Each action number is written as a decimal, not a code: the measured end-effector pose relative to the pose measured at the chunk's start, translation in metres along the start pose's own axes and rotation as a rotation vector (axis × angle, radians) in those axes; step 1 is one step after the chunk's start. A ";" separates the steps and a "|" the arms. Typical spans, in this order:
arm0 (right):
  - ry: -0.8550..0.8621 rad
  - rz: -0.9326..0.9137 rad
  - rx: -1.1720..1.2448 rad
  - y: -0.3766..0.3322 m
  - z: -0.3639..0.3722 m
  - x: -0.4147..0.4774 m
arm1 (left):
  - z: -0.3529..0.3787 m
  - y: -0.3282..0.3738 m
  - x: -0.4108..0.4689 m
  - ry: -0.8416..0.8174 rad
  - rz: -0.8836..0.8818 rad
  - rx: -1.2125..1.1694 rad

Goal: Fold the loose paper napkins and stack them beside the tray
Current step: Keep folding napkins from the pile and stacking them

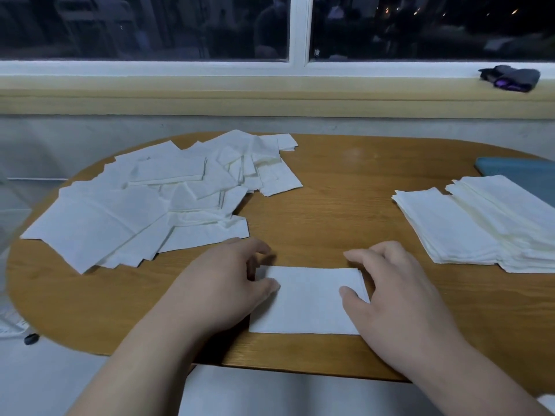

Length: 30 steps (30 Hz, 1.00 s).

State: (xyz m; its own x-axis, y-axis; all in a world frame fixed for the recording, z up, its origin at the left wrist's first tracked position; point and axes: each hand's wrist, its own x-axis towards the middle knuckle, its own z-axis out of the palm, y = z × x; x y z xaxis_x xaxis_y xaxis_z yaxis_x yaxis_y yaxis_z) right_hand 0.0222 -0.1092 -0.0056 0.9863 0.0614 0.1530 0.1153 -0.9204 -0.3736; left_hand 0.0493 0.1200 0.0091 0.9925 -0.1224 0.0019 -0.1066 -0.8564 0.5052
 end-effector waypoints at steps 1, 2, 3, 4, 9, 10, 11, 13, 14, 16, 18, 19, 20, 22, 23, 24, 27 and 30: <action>0.004 -0.001 0.018 -0.001 -0.001 0.001 | -0.001 0.000 0.000 0.004 -0.002 -0.025; 0.005 -0.006 0.035 -0.002 -0.002 0.003 | -0.003 -0.001 0.000 0.009 -0.004 -0.047; 0.003 -0.014 0.049 -0.003 -0.003 0.007 | -0.004 -0.002 0.000 0.015 -0.007 -0.067; -0.005 -0.022 0.064 -0.006 -0.004 0.013 | -0.005 -0.003 0.002 0.021 -0.012 -0.085; -0.084 -0.071 0.044 -0.029 -0.005 0.072 | -0.010 -0.006 0.010 0.042 -0.047 -0.143; -0.094 -0.065 0.028 -0.033 -0.002 0.089 | -0.011 -0.007 0.012 0.042 -0.054 -0.152; -0.095 -0.048 0.017 -0.037 0.001 0.106 | -0.011 -0.007 0.014 0.041 -0.058 -0.162; -0.086 0.026 0.007 -0.041 0.007 0.139 | -0.012 -0.009 0.018 0.042 -0.064 -0.175; -0.085 0.068 0.001 -0.043 0.011 0.154 | -0.012 -0.010 0.020 0.044 -0.067 -0.177; -0.102 0.121 -0.024 -0.045 0.019 0.179 | -0.013 -0.012 0.024 0.050 -0.072 -0.175; -0.120 0.148 -0.047 -0.047 0.027 0.201 | -0.013 -0.014 0.028 0.054 -0.074 -0.169; -0.119 0.163 -0.052 -0.049 0.031 0.210 | -0.014 -0.015 0.031 0.053 -0.074 -0.166; -0.116 0.179 -0.053 -0.049 0.035 0.218 | -0.014 -0.016 0.033 0.051 -0.075 -0.167; -0.108 0.218 -0.044 -0.050 0.042 0.231 | -0.013 -0.018 0.037 0.046 -0.082 -0.177; -0.101 0.239 -0.041 -0.050 0.044 0.236 | -0.012 -0.019 0.039 0.045 -0.084 -0.183; -0.090 0.259 -0.039 -0.050 0.046 0.240 | -0.012 -0.019 0.041 0.045 -0.084 -0.187; -0.052 0.302 -0.008 -0.049 0.050 0.250 | -0.010 -0.019 0.046 0.040 -0.081 -0.193; -0.031 0.332 0.037 -0.044 0.052 0.256 | -0.008 -0.017 0.050 0.029 -0.085 -0.206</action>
State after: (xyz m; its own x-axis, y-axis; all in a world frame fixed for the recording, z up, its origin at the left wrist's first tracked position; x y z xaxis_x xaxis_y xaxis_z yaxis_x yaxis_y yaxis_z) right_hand 0.2754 -0.0329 0.0023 0.9738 -0.2271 -0.0100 -0.2090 -0.8774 -0.4318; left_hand 0.1008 0.1329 0.0077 0.9990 -0.0367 -0.0248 -0.0106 -0.7422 0.6701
